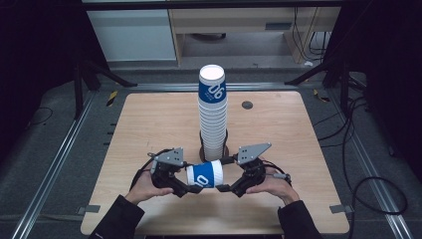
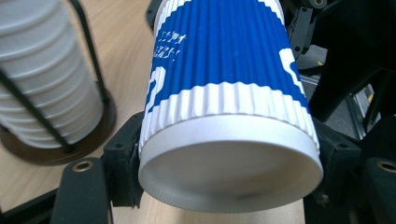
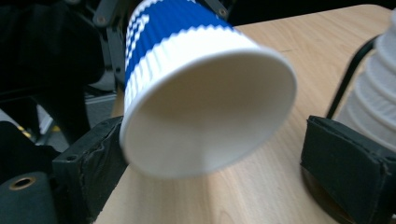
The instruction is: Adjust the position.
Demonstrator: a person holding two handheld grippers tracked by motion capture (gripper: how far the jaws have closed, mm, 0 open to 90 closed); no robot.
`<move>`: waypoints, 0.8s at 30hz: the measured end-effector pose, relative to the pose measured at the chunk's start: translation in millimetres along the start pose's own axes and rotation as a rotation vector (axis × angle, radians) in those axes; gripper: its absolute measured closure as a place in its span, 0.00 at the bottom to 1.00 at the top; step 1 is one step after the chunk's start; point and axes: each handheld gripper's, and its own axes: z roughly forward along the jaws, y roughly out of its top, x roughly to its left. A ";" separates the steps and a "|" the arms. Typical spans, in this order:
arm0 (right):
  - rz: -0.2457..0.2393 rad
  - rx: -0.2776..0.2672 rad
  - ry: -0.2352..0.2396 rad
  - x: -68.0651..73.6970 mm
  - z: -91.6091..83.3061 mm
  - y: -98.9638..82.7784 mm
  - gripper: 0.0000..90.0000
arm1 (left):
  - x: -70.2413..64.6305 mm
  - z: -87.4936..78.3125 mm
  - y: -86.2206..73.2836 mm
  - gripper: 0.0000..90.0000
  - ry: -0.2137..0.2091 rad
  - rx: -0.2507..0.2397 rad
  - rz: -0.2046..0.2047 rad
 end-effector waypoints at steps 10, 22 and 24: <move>0.007 -0.007 0.085 3.1 9.0 -1.8 0.14 | -3.4 5.7 0.8 0.30 -0.041 0.011 0.010; 0.008 0.005 0.104 2.3 8.1 -3.7 0.17 | -2.4 6.7 0.5 0.29 -0.040 0.014 0.000; 0.008 0.005 0.101 2.1 7.4 -3.7 0.17 | -2.0 6.0 0.5 0.28 -0.036 0.018 0.001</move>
